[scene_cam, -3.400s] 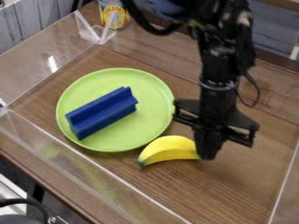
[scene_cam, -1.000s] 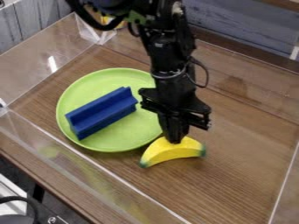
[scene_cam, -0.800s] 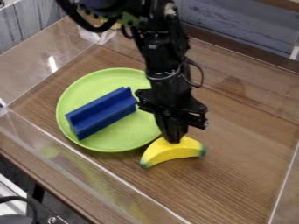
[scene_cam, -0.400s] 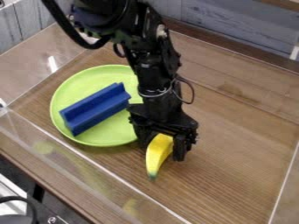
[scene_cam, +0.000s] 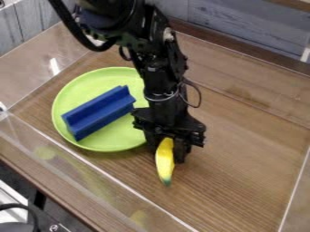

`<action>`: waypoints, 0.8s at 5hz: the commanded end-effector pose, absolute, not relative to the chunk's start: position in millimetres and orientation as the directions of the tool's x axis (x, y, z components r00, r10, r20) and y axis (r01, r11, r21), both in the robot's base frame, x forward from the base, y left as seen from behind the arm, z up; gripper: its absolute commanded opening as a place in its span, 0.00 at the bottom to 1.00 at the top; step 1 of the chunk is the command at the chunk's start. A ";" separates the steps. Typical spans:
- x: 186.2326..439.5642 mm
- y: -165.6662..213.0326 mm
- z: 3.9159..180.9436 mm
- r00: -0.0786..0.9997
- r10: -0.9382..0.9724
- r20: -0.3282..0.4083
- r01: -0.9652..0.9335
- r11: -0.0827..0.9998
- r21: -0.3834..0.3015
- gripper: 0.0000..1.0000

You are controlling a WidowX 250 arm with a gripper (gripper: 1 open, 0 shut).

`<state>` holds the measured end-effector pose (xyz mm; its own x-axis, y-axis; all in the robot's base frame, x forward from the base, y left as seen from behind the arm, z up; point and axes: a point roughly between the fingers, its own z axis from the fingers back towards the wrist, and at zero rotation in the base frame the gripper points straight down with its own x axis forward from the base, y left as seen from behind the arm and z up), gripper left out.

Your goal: Put the banana in the green plate

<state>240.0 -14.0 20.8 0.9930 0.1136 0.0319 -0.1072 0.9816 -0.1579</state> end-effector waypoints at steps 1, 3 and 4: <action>250.6 -4.1 27.1 0.989 0.145 0.041 -0.138 0.980 -0.146 0.00; 246.9 4.6 37.7 0.994 0.110 0.020 -0.107 0.987 -0.123 0.00; 245.0 8.9 42.4 0.996 0.092 0.009 -0.091 0.990 -0.110 0.00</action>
<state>234.5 5.0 27.5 0.9949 0.0833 -0.0577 -0.0893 0.9897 -0.1117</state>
